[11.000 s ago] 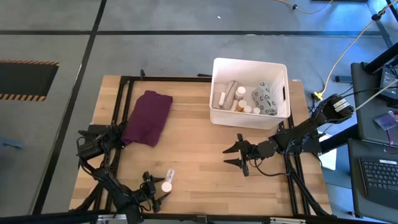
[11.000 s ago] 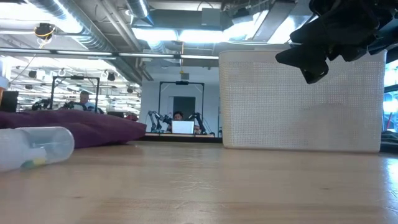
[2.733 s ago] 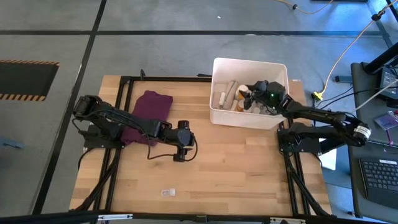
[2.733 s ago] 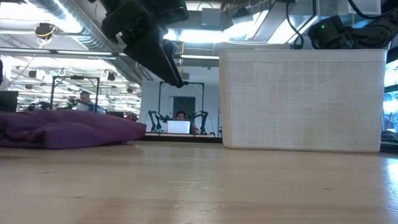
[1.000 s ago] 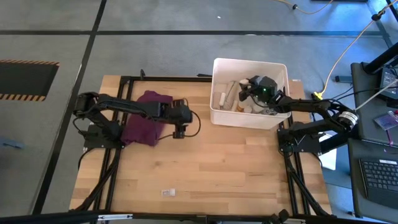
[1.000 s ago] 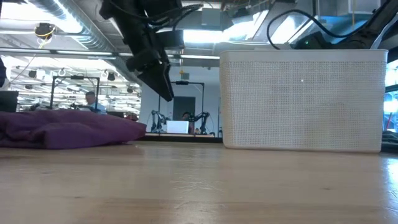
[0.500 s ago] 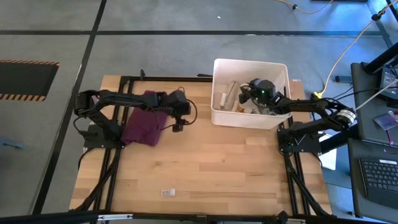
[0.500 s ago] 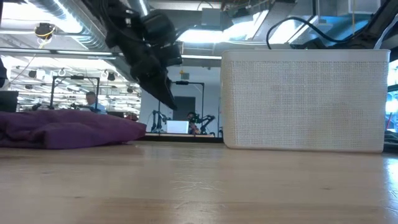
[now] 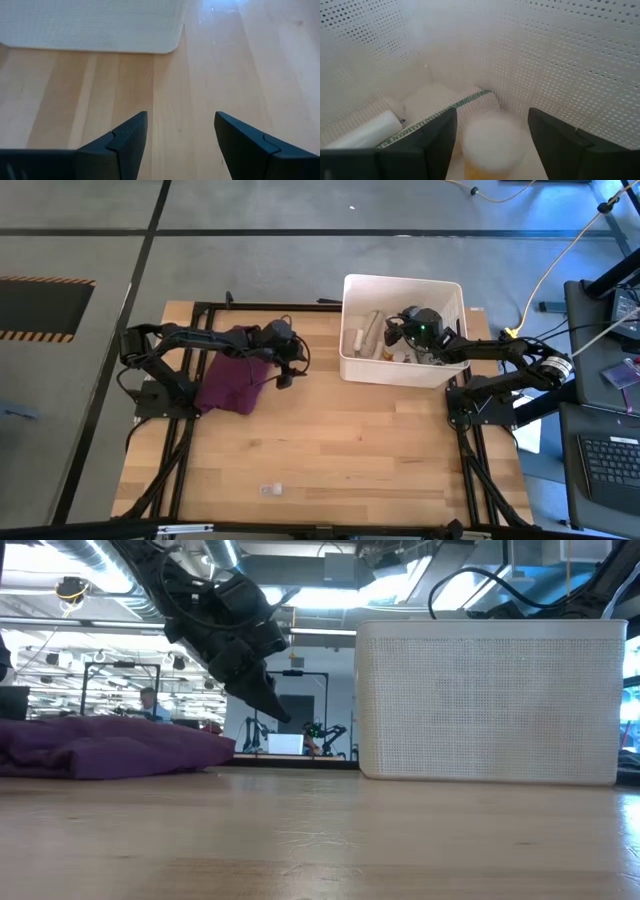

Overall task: Pick & place medical supplies in basket/bin
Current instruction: Put the orange pill bottle into the white bin, then put the transparent pill bottle into the white bin

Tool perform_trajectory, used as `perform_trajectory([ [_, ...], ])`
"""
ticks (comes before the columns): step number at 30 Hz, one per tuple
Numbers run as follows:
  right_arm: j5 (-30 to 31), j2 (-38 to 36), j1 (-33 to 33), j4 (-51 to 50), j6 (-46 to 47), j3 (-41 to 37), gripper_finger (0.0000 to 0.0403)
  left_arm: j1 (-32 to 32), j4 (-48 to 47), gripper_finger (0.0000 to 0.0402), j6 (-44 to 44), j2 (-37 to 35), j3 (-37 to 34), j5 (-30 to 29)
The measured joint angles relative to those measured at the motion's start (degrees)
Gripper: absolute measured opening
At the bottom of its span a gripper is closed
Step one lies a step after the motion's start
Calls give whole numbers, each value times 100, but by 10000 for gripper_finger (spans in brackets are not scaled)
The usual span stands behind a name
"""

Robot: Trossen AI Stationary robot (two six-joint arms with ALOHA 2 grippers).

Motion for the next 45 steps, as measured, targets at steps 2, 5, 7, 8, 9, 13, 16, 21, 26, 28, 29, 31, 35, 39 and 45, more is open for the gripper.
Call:
perform_trajectory([
  [2, 0, -1, 0, -1, 22, 2, 253, -5, 57, 223, 5, 0, 0, 4],
  [5, 0, 0, 0, -5, 7, 2, 267, -3, 58, 223, 5, 0, 0, 3],
  [7, -5, -13, 0, -14, -108, -1, 279, -1, 58, 223, 9, 0, 0, 3],
  [8, -20, -37, 0, -12, -126, -2, 285, -1, 60, 223, 11, 0, 0, 3],
  [9, -34, -71, 2, -20, -128, 9, 290, -1, 60, 223, 9, -6, 2, 2],
  [13, -44, -395, 5, 33, -443, 251, 299, -39, -66, 223, 20, -325, 2, 17],
  [16, -82, -805, 118, 22, -881, 466, 300, -211, -206, 223, 26, -765, 2, 29],
  [21, -503, -1616, 499, -157, -1148, 902, 300, -748, -458, 223, 19, -1517, 7, -219],
  [26, -770, -2193, 1067, -1042, -1126, 1392, 300, -1454, -771, 223, -273, -1801, 7, -585],
  [28, -1105, -2275, 1372, -1482, -1144, 1551, 300, -1765, -894, 223, -443, -1799, 8, -800],
  [29, -1283, -2279, 1549, -1639, -1162, 1627, 300, -1916, -977, 223, -531, -1799, 8, -902],
  [31, -1579, -2259, 1973, -1848, -1331, 1725, 300, -2231, -1115, 223, -745, -1799, 7, -1151],
  [35, -1671, -2082, 2975, -1884, -1743, 1740, 300, -2876, -1322, 223, -1298, -1797, 8, -1743],
  [39, -1431, -1805, 3955, -1770, -1733, 1740, 300, -3506, -1590, 223, -1918, -1797, 9, -2252],
  [45, -495, -993, 5222, -1241, -1623, 1740, 300, -4391, -1960, 223, -3070, -1778, -48, -2855],
])
